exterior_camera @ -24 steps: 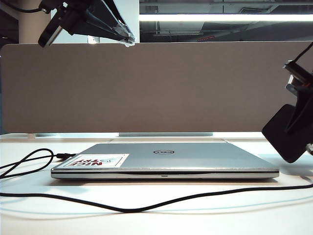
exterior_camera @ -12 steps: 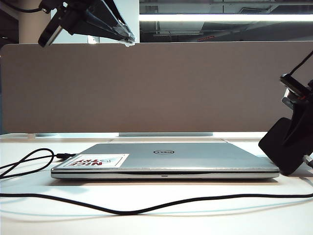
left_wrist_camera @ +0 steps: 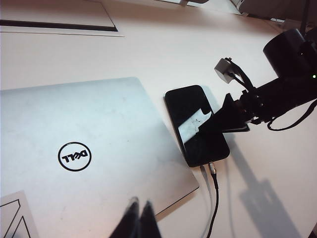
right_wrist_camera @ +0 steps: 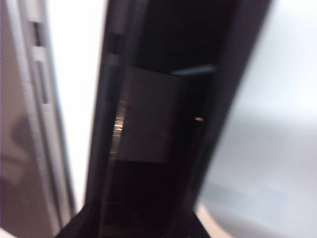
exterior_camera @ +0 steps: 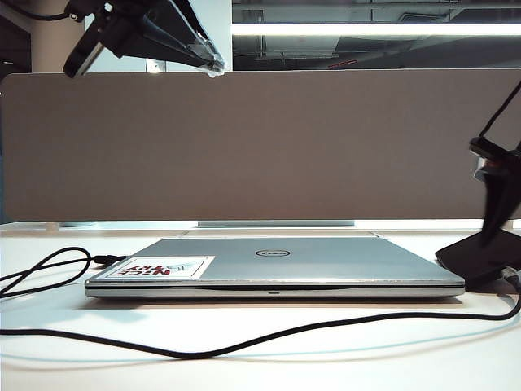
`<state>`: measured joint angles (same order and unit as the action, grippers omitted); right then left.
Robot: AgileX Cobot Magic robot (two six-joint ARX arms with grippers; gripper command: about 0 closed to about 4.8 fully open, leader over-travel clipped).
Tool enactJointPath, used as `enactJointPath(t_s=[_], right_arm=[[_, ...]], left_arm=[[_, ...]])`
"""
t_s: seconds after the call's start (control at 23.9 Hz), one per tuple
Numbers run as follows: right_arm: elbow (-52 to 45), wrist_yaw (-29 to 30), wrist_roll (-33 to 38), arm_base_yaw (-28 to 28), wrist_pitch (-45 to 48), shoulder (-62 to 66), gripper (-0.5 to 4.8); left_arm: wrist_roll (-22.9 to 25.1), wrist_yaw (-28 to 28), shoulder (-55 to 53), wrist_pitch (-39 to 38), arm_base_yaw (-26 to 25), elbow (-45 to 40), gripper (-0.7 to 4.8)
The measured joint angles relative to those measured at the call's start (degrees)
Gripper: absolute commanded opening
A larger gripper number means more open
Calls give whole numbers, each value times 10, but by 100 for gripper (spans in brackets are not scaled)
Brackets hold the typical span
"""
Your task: Pick up the charging cable and the phone, plug the charging cable into the charging port on the phone, and finally place them back on the table.
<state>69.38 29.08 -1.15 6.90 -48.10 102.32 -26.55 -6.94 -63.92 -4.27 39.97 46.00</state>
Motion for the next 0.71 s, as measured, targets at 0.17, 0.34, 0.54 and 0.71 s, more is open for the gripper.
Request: enactJointPath(t_s=[0.17,0.34,0.54,0.71], right_arm=[[48,-77,-4,0,-66,-14,201],[50,-86,-5,0,-86,-76,122],[46,-93,-4,-5,-85,-219,8],[-5,-100,-4,-5,-19,-361,-1]], left_arm=[[5,0,3,-1,0,0,-6],[24,0,26,-21,-1,0,-6],[36,-1,63,-104,-37,-4,-6],[59,0,108,-110,-68,-80,-6]])
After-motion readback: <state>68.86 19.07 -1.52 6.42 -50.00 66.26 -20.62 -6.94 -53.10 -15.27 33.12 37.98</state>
